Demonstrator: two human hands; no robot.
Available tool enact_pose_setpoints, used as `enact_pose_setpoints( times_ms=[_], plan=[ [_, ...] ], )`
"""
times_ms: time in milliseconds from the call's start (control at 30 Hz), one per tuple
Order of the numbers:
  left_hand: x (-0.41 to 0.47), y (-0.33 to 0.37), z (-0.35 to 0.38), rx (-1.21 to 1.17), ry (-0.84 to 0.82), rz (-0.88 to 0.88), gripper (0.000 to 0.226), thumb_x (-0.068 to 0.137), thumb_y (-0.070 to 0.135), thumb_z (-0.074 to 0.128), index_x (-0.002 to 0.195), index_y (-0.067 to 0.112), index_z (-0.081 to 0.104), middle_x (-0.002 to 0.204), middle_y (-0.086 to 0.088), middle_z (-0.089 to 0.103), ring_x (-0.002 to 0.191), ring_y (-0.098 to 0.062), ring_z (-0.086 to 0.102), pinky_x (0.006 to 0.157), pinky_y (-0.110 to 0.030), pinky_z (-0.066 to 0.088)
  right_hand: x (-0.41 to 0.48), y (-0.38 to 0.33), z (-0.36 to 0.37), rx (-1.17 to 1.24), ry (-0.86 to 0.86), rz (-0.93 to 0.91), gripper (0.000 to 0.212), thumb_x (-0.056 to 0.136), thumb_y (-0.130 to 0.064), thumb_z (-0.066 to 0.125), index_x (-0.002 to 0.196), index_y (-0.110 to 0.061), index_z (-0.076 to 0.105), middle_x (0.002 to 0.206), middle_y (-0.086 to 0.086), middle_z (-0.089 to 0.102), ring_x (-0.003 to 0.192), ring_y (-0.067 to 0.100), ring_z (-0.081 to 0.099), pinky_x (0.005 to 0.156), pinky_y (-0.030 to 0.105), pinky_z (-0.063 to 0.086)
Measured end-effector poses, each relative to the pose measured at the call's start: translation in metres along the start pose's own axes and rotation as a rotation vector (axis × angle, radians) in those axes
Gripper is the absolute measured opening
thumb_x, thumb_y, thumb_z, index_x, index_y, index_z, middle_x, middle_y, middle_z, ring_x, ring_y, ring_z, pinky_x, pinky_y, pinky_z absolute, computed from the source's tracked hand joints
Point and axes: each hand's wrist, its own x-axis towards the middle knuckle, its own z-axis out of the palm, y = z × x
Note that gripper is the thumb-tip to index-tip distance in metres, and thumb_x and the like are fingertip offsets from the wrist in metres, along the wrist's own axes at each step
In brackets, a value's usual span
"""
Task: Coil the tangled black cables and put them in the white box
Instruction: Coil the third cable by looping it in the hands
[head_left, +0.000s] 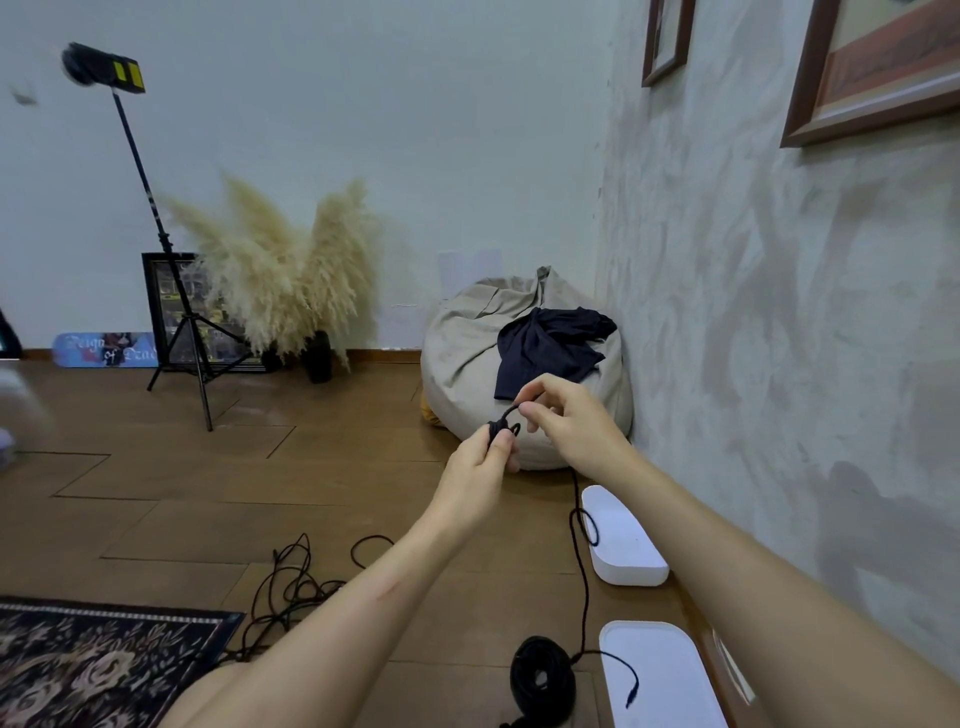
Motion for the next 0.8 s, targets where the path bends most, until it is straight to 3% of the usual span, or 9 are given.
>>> enact_pose_setpoints(
  times_ms=[133, 233, 333, 467, 533, 633, 800],
  plan=[
    [-0.002, 0.013, -0.001, -0.070, -0.041, 0.073, 0.035, 0.095, 0.054, 0.043, 0.088, 0.028, 0.065, 0.077, 0.012, 0.060, 0.088, -0.018, 0.061, 0.096, -0.052, 0.050, 0.002, 0.002, -0.002, 0.080, 0.063, -0.002, 0.009, 0.094, -0.027, 0.071, 0.087, -0.022, 0.069, 0.069, -0.003, 0.067, 0.061, 0.003, 0.052, 0.066, 0.027, 0.042],
    [-0.005, 0.022, -0.005, -0.108, -0.051, 0.128, 0.034, 0.098, 0.044, 0.043, 0.091, 0.018, 0.064, 0.077, 0.012, 0.059, 0.086, -0.016, 0.059, 0.087, -0.041, 0.049, 0.004, 0.001, -0.002, 0.121, 0.058, -0.017, 0.009, 0.096, -0.026, 0.070, 0.089, -0.021, 0.071, 0.072, 0.001, 0.067, 0.063, 0.006, 0.054, 0.065, 0.029, 0.043],
    [-0.007, 0.029, -0.007, -0.160, -0.076, 0.161, 0.033, 0.098, 0.039, 0.044, 0.093, 0.014, 0.063, 0.080, 0.006, 0.057, 0.085, -0.016, 0.056, 0.086, -0.033, 0.047, 0.003, -0.001, -0.001, 0.153, 0.002, -0.013, 0.011, 0.101, -0.015, 0.060, 0.099, -0.015, 0.070, 0.078, 0.006, 0.064, 0.066, 0.008, 0.053, 0.063, 0.022, 0.044],
    [-0.011, 0.040, -0.007, -0.203, -0.131, 0.224, 0.018, 0.105, 0.020, 0.046, 0.101, 0.012, 0.062, 0.083, 0.008, 0.062, 0.084, 0.000, 0.061, 0.083, -0.016, 0.048, -0.004, 0.000, 0.006, 0.265, -0.052, 0.059, 0.017, 0.105, -0.007, 0.050, 0.104, -0.005, 0.066, 0.073, 0.001, 0.060, 0.067, 0.009, 0.056, 0.065, 0.023, 0.047],
    [-0.011, 0.042, -0.007, -0.242, -0.130, 0.227, 0.016, 0.107, 0.015, 0.046, 0.104, 0.011, 0.062, 0.080, 0.011, 0.064, 0.081, -0.002, 0.063, 0.077, -0.018, 0.051, -0.009, -0.001, 0.013, 0.367, -0.098, 0.098, 0.020, 0.107, -0.007, 0.047, 0.095, -0.006, 0.064, 0.072, 0.003, 0.057, 0.062, 0.007, 0.053, 0.061, 0.022, 0.045],
    [-0.004, 0.042, -0.010, -0.331, -0.034, 0.156, 0.018, 0.109, 0.011, 0.044, 0.102, 0.011, 0.060, 0.079, 0.008, 0.062, 0.071, -0.010, 0.061, 0.060, -0.026, 0.052, -0.014, 0.000, 0.032, 0.303, -0.168, 0.133, 0.028, 0.107, -0.009, 0.045, 0.091, -0.021, 0.064, 0.076, 0.003, 0.063, 0.063, 0.012, 0.054, 0.065, 0.034, 0.044],
    [0.014, 0.030, -0.023, -0.226, 0.221, 0.062, 0.016, 0.108, 0.020, 0.048, 0.102, 0.026, 0.062, 0.096, 0.002, 0.067, 0.100, -0.011, 0.065, 0.084, -0.023, 0.049, -0.021, -0.012, 0.056, 0.131, -0.394, 0.145, 0.020, 0.106, -0.018, 0.044, 0.105, -0.023, 0.062, 0.077, 0.004, 0.068, 0.063, 0.012, 0.057, 0.062, 0.031, 0.048]
  ],
)
